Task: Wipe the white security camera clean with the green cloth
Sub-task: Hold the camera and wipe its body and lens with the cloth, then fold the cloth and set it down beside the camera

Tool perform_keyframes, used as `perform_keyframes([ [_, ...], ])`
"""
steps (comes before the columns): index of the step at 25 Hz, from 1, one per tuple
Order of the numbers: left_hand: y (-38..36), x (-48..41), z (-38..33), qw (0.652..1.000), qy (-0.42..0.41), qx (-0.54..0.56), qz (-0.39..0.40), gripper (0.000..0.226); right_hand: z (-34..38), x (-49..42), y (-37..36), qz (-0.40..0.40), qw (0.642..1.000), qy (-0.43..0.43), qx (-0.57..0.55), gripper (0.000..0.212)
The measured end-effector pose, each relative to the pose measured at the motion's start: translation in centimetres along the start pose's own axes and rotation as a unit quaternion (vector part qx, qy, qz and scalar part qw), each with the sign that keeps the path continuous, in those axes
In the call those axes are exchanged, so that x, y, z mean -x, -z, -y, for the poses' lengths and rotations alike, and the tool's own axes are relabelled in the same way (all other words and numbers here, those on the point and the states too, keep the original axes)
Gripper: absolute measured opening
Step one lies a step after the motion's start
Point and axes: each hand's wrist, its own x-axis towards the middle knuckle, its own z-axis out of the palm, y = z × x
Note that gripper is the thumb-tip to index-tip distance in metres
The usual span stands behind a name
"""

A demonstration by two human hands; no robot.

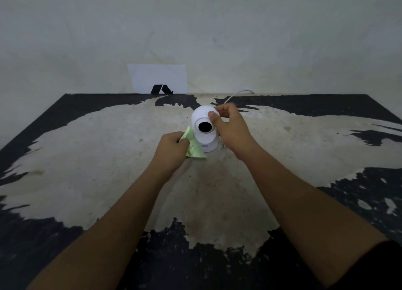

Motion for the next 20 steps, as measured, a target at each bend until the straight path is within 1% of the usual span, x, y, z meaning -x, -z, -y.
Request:
perform_keyframes([
  [2,0.8,2.2,-0.9,0.993,0.037,0.112,-0.002,0.025,0.5,0.5,0.0,0.006,1.0,-0.012,0.021,0.032],
  [3,1.1,3.1,-1.2,0.987,0.045,0.153,0.004,0.027,0.9,1.0,0.0,-0.005,0.998,-0.003,0.06,0.033],
  [5,1.3,4.6,-1.5,0.975,0.05,0.214,0.019,0.025,2.1,3.2,0.1,-0.038,0.989,0.059,0.133,0.03],
  [6,1.3,5.3,-1.7,0.97,0.052,0.238,0.024,0.023,2.9,4.8,0.3,-0.038,0.986,0.098,0.128,0.022],
  [8,1.4,6.3,-1.8,0.956,0.057,0.284,0.036,0.023,4.1,8.1,0.8,0.01,0.988,0.135,0.069,0.008],
  [10,1.2,7.5,-2.0,0.936,0.06,0.341,0.064,0.031,4.3,10.7,1.2,0.062,0.99,0.122,0.028,0.01],
  [12,0.9,9.0,-2.4,0.919,0.061,0.378,0.092,0.036,3.8,12.1,1.4,0.074,0.993,0.087,-0.016,0.012],
  [13,0.8,9.7,-2.5,0.92,0.06,0.377,0.092,0.036,3.5,12.5,1.5,0.069,0.994,0.065,-0.045,0.013],
  [15,0.5,10.9,-2.6,0.934,0.045,0.345,0.076,0.032,3.2,13.2,1.7,0.06,0.992,0.032,-0.102,0.013],
  [18,0.3,12.5,-2.4,0.964,-0.01,0.259,0.062,0.02,3.2,14.7,2.0,0.06,0.987,0.008,-0.149,0.014],
  [20,0.3,13.3,-2.3,0.975,-0.041,0.21,0.053,0.014,3.1,15.6,2.2,0.058,0.983,-0.014,-0.173,0.017],
])
